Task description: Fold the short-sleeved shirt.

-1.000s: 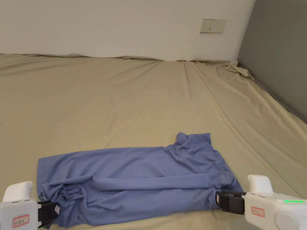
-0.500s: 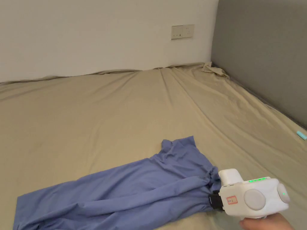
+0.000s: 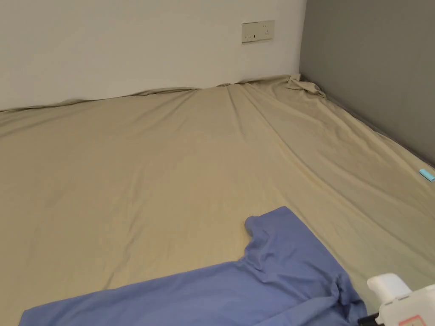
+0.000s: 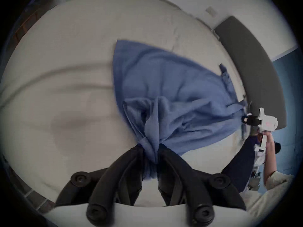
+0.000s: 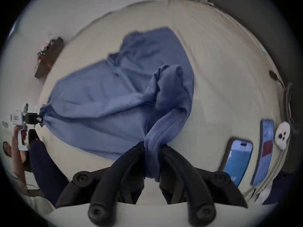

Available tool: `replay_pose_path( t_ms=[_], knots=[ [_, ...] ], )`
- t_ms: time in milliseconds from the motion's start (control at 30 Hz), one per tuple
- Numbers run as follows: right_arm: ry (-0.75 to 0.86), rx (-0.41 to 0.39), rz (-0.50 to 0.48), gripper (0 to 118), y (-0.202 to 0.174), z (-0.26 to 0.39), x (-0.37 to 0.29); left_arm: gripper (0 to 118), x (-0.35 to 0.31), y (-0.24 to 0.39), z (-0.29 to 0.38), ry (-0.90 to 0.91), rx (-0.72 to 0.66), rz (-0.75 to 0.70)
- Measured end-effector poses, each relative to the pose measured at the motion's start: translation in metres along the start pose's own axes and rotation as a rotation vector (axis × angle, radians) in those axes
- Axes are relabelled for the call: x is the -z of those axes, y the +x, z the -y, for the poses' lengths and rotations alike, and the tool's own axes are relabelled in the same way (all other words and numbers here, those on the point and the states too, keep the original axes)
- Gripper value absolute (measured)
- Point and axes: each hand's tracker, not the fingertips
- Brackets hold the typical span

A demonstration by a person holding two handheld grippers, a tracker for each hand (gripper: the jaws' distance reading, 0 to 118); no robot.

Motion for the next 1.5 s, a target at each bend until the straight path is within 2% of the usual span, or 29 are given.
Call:
replay_pose_path(
  t_ms=[67,200,267,333,367,400,433,467,500,533,633,767,800,833,867,900,933,967,1000,1033,1067,1133,1167,1200,1233,1267,1367,1433,1500],
  knots=[
    [0.011,0.072,-0.006,16,0.000,0.008,0.019,15,-0.004,0.019,0.000,-0.039,0.033,-0.121],
    [0.023,0.054,0.025,16,-0.007,0.002,0.027,15,0.006,0.019,-0.018,-0.031,0.018,-0.142],
    [0.029,0.005,0.040,17,-0.009,0.004,0.026,16,0.012,0.017,-0.023,-0.048,0.025,-0.170],
    [0.046,0.011,0.034,34,-0.006,0.007,0.025,17,0.013,0.017,-0.021,-0.047,-0.009,-0.161],
    [0.047,0.034,0.017,54,-0.004,0.004,0.022,19,0.009,0.020,-0.019,-0.037,-0.013,-0.167],
    [0.076,0.044,0.010,89,-0.003,0.006,0.018,23,0.002,0.026,-0.017,-0.026,-0.009,-0.186],
    [0.130,0.046,0.007,118,-0.004,0.008,0.007,48,-0.008,0.030,-0.016,0.011,0.023,-0.226],
    [0.163,0.040,0.025,117,-0.006,0.009,-0.003,83,-0.018,0.038,-0.015,0.063,0.060,-0.253],
    [0.241,0.035,0.010,116,-0.008,0.012,-0.025,111,-0.031,0.046,-0.012,0.138,0.083,-0.281],
    [0.355,0.031,-0.006,116,-0.013,0.016,-0.043,117,-0.039,0.051,-0.009,0.208,0.084,-0.291],
    [0.499,0.075,-0.001,118,-0.024,0.015,-0.077,118,-0.056,0.072,-0.001,0.424,0.049,-0.231],
    [0.629,0.087,-0.003,118,-0.055,-0.006,-0.091,118,-0.042,0.083,-0.007,0.462,0.013,-0.185],
    [0.655,0.079,0.008,114,-0.065,-0.014,-0.084,118,-0.036,0.085,-0.010,0.459,0.007,-0.181],
    [0.678,0.066,0.033,88,-0.075,-0.016,-0.080,118,-0.030,0.086,-0.011,0.465,-0.018,-0.187],
    [0.675,0.049,0.079,42,-0.084,-0.018,-0.073,112,-0.024,0.088,-0.012,0.466,-0.042,-0.200],
    [0.650,0.044,0.083,3,-0.092,-0.022,-0.062,82,-0.017,0.088,-0.017,0.470,-0.041,-0.183],
    [0.644,0.047,0.071,3,-0.100,-0.030,-0.062,3,-0.008,0.086,-0.024,0.459,-0.041,-0.167],
    [0.614,0.039,0.004,3,-0.103,-0.031,-0.057,0,-0.001,0.087,-0.028,0.413,-0.068,-0.162],
    [0.595,0.054,-0.079,3,-0.104,-0.031,-0.053,0,0.009,0.085,-0.034,0.418,-0.096,-0.154],
    [0.594,0.079,-0.112,3,-0.106,-0.029,-0.050,0,0.015,0.082,-0.045,0.403,-0.074,-0.155],
    [0.595,0.081,-0.107,3,-0.107,-0.029,-0.044,0,0.018,0.078,-0.055,0.408,-0.047,-0.175],
    [0.589,0.041,-0.077,3,-0.109,-0.029,-0.040,0,0.011,0.069,-0.076,0.423,-0.006,-0.324],
    [0.584,0.029,-0.061,3,-0.108,-0.029,-0.040,10,0.012,0.062,-0.084,0.443,-0.008,-0.363],
    [0.585,0.026,-0.053,3,-0.107,-0.027,-0.041,44,0.014,0.053,-0.093,0.462,-0.006,-0.405],
    [0.583,0.026,-0.054,3,-0.103,-0.027,-0.041,106,0.020,0.049,-0.104,0.446,-0.005,-0.436],
    [0.575,0.028,-0.056,3,-0.098,-0.029,-0.040,118,0.025,0.041,-0.115,0.394,0.004,-0.443],
    [0.558,0.057,-0.047,3,-0.085,-0.029,-0.040,118,0.048,0.019,-0.140,0.271,-0.012,-0.391],
    [0.549,0.073,-0.035,3,-0.077,-0.032,-0.039,118,0.069,0.012,-0.146,0.291,-0.042,-0.320],
    [0.542,0.085,-0.019,3,-0.074,-0.033,-0.039,118,0.078,0.018,-0.145,0.302,-0.063,-0.336]
  ],
)
